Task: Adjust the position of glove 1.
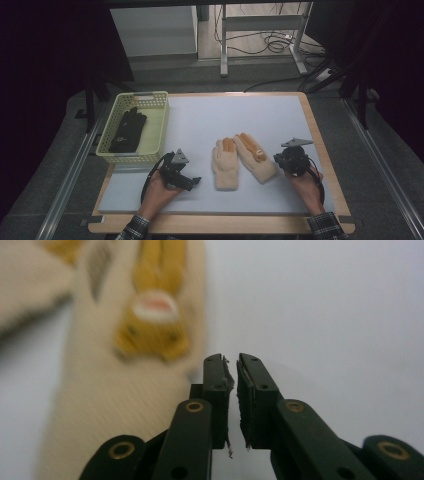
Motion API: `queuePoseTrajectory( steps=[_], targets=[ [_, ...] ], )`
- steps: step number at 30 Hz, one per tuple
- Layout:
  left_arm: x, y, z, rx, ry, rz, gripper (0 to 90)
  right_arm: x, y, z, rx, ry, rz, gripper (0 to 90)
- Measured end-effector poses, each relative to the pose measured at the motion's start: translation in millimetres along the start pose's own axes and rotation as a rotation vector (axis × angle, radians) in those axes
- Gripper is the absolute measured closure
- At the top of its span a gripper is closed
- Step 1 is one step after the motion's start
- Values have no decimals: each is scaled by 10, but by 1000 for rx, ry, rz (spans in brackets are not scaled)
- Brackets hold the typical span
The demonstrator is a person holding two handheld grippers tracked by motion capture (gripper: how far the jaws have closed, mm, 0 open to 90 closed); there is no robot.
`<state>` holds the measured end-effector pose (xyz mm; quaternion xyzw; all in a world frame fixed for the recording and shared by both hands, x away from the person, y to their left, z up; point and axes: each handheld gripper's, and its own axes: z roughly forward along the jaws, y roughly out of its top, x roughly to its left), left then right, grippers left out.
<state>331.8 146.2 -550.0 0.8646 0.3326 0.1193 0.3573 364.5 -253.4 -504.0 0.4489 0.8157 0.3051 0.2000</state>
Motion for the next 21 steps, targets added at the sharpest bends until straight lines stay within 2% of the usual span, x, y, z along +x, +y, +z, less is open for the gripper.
queuePoseTrajectory(
  steps=[3, 5, 9, 11, 13, 16, 17, 21],
  targets=[
    [0, 0, 0, 0, 0, 0, 6, -5, -108, 37, 7, 37, -8, 824],
    [0, 0, 0, 0, 0, 0, 6, 42, -145, 39, 3, 53, -21, 824],
    [0, 0, 0, 0, 0, 0, 6, 221, -192, 2, 2, 132, -42, 835],
    [0, 0, 0, 0, 0, 0, 6, 343, -217, -25, 8, 168, -75, 837],
    [0, 0, 0, 0, 0, 0, 6, 413, -204, -73, 1, 165, -112, 815],
    [0, 0, 0, 0, 0, 0, 6, 368, -83, -140, -37, 150, -120, 739],
    [0, 0, 0, 0, 0, 0, 6, 368, -83, -140, -37, 150, -120, 739],
    [0, 0, 0, 0, 0, 0, 6, 352, 129, -4, -66, 187, -149, 528]
  ],
)
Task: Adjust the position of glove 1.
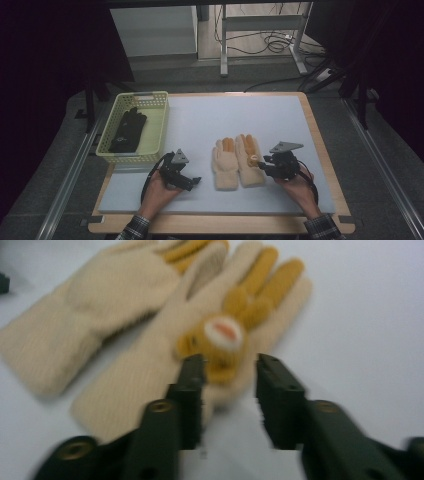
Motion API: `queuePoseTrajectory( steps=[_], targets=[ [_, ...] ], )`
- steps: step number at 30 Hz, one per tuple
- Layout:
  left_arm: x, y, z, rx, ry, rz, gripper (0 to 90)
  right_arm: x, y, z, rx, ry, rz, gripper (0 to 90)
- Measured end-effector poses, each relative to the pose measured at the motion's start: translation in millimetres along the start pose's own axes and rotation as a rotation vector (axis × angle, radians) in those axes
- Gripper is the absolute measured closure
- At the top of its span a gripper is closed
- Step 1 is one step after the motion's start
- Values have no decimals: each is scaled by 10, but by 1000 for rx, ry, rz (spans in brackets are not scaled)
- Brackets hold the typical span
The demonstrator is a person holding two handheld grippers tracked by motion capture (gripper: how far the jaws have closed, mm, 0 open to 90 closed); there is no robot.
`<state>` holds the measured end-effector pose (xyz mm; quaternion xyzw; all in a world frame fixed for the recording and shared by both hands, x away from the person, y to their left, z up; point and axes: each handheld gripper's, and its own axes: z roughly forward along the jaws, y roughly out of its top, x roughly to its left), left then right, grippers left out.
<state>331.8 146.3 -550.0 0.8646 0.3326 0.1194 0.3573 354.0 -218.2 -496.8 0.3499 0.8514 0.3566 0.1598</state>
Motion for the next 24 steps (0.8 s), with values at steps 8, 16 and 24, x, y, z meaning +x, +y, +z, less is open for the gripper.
queuePoseTrajectory(
  steps=[8, 16, 24],
  targets=[
    [0, 0, 0, 0, 0, 0, 6, -30, 99, 416, 36, 63, -94, 383],
    [0, 0, 0, 0, 0, 0, 6, 15, 64, 402, 35, 73, -65, 613],
    [0, 0, 1, 0, 0, -1, 6, -30, 162, 204, 7, 92, 26, 620]
  ],
)
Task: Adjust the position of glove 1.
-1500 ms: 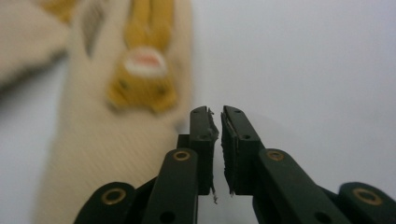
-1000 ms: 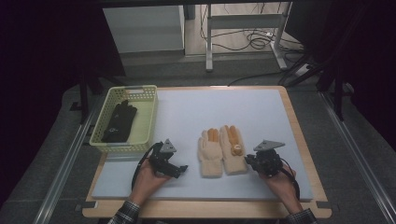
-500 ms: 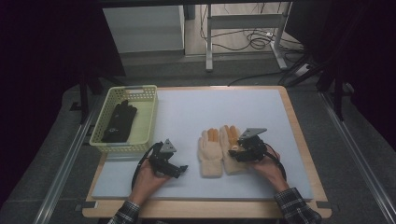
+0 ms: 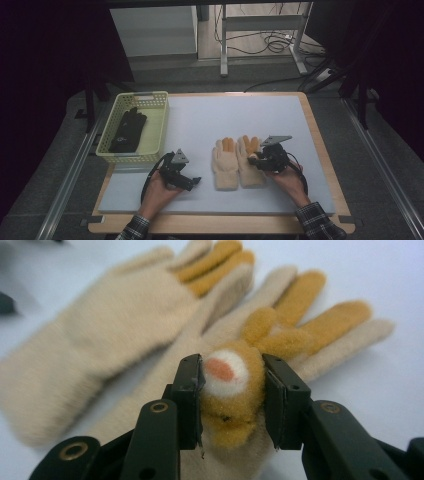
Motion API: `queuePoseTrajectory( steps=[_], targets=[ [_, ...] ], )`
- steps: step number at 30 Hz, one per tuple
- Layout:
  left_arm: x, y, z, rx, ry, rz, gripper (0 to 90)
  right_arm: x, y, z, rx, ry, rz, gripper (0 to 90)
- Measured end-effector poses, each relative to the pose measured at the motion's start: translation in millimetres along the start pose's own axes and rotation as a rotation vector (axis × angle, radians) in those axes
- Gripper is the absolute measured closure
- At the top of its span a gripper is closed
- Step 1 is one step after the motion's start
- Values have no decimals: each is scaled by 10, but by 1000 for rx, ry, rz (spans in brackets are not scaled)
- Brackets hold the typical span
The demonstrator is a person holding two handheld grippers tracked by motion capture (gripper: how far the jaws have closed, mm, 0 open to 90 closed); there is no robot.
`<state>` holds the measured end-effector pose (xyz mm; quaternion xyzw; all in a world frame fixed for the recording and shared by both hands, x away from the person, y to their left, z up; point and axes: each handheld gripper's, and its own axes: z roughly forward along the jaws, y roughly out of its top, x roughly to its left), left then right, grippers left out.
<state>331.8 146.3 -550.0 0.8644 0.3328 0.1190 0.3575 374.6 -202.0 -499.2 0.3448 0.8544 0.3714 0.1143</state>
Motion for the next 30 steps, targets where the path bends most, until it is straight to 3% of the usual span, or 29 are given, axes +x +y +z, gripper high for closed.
queuePoseTrajectory(
  steps=[8, 12, 18, 23, 26, 30],
  targets=[
    [2, 1, 0, -2, 2, 3, 6, 120, 197, -275, -49, 10, 3, 619],
    [1, 0, 0, -2, 1, 1, 6, 189, 324, -371, -75, 39, 24, 619],
    [0, 1, -2, 1, -1, -1, 6, 432, 544, -386, -97, 101, 25, 618],
    [0, 1, -2, 1, -1, -1, 6, 674, 653, -205, -88, 136, 22, 616],
    [2, 1, -1, -1, 1, 2, 6, 720, 600, 12, -67, 112, 26, 614],
    [1, 0, 1, -3, 1, 1, 6, 675, 440, 265, -35, 76, 46, 601]
  ],
)
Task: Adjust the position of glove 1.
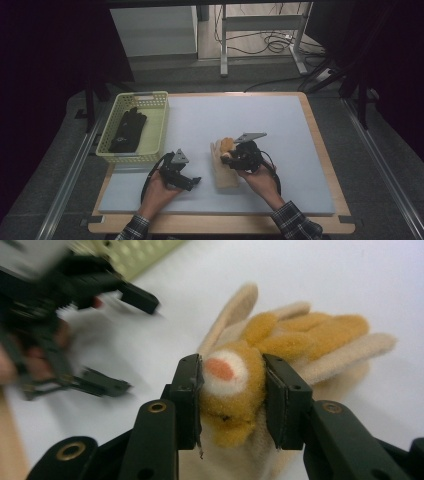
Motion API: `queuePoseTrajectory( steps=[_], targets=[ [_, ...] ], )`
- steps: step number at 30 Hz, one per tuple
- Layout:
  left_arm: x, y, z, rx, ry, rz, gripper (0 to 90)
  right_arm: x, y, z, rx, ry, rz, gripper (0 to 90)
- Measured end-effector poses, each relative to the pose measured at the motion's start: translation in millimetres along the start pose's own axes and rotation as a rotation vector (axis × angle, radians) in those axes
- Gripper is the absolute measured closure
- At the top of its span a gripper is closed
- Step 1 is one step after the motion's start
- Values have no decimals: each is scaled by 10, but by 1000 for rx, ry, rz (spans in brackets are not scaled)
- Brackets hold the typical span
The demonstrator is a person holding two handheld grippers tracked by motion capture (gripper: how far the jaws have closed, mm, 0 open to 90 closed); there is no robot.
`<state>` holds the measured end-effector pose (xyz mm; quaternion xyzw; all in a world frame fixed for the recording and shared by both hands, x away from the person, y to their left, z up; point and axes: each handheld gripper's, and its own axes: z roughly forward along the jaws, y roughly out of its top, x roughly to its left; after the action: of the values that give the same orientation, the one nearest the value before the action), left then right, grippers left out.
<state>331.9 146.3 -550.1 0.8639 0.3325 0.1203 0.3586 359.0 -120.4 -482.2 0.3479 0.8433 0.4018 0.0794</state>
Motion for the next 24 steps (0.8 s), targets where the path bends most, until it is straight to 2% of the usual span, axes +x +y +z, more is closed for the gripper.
queuePoseTrajectory(
  steps=[2, 3, 10, 15, 20, 24],
  targets=[
    [-1, 0, -1, 2, -2, -1, 6, -14, -42, 39, 4, -13, -4, 583],
    [0, 0, -1, 3, -2, 0, 6, -16, -106, 102, 26, -42, -24, 555],
    [-1, 0, -1, 3, -1, 0, 6, -39, -151, 91, 14, -44, -44, 476],
    [-1, 0, 0, 1, 0, -1, 6, -65, -104, -40, 0, -62, -81, 448],
    [-1, 0, 0, 1, -2, -2, 6, -124, -126, -139, -14, -75, -86, 447],
    [0, 0, -1, 3, -2, -1, 6, -187, -194, -211, -9, -93, -97, 489]
  ],
)
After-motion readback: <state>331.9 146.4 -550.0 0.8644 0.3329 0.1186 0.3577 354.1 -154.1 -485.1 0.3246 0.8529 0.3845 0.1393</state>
